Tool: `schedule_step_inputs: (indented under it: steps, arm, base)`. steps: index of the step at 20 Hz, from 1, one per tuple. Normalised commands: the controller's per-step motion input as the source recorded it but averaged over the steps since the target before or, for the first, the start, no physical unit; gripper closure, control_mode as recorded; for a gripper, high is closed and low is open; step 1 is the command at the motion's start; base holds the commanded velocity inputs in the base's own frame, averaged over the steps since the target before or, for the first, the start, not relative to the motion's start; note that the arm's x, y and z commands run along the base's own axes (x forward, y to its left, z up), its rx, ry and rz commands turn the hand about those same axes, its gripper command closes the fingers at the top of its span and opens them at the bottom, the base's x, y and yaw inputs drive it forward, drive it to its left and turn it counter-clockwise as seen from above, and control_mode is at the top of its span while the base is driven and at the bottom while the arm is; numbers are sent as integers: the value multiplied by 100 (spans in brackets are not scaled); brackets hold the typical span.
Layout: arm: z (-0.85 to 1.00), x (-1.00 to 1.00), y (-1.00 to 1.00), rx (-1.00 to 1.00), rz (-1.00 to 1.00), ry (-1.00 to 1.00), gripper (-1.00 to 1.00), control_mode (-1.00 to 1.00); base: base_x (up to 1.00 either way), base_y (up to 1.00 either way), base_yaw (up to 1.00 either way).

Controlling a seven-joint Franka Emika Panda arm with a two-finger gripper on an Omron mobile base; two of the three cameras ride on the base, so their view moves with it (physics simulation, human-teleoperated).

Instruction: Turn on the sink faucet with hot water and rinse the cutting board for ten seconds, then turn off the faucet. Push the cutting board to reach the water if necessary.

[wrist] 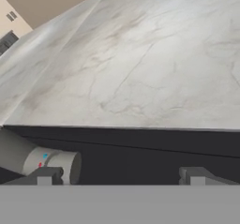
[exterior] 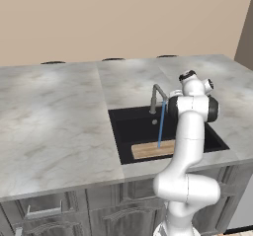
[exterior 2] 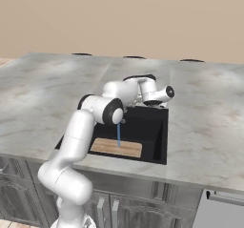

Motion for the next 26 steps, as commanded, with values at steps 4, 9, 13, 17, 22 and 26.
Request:
schedule_step_inputs:
  steps: [4, 9, 13, 17, 22, 26]
  arm:
    - [-8, 0, 0, 0, 0, 0, -100, -100]
    - [-14, 0, 0, 0, 0, 0, -100, -100]
    - [-6, 0, 5, 0, 0, 0, -100, -100]
    - [-1, 0, 21, 0, 0, 0, -100, -100]
    - [-6, 0, 30, 0, 0, 0, -100, -100]
    - [-7, 0, 39, 0, 0, 0, -100, -100]
  base:
    - [0, 0, 0]
    - [0, 0, 0]
    - [0, 0, 0]
    - [0, 0, 0]
    - [0, 0, 0]
    - [0, 0, 0]
